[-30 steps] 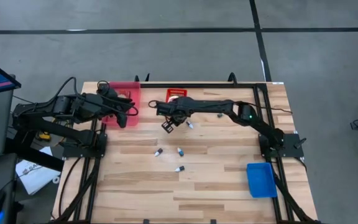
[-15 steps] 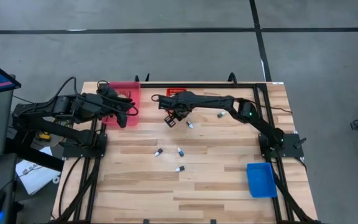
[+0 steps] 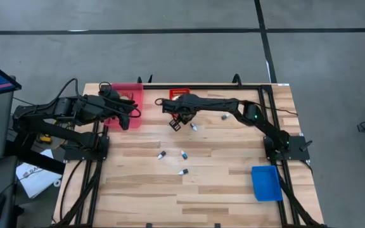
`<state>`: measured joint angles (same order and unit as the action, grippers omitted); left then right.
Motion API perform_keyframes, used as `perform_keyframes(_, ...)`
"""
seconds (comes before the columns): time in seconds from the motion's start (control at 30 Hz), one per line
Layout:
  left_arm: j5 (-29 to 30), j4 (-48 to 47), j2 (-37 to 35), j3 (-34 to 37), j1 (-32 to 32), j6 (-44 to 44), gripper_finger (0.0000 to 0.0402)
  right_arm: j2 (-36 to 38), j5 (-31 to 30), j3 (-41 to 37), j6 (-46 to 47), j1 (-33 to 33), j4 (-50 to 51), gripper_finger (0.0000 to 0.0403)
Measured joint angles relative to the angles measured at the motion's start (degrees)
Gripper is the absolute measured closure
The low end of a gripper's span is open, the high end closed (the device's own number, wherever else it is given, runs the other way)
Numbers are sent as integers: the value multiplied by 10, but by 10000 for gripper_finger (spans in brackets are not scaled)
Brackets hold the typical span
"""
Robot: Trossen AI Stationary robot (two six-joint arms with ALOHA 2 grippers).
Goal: Pick & Place Food Item
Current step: Put the green food coloring into the blue bin
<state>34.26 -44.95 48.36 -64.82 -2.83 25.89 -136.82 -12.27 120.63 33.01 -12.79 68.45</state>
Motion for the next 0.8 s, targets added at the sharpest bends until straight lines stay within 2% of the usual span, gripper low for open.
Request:
perform_keyframes(0.3, 0, 0, 0, 0, 0, 1, 309, 25, 0, -1, 1, 29, 16, 403)
perform_keyframes(0.6, -13, -6, 0, 0, 0, 3, 309, 128, -54, -8, 15, 53, 70, 403)
perform_keyframes(0.7, -16, -25, 0, 0, -2, 7, 309, 177, -56, -87, 18, 58, 61, 403)
perform_keyframes(0.8, -17, -49, 0, 0, -7, 22, 309, 246, -18, -244, 45, 60, 14, 403)
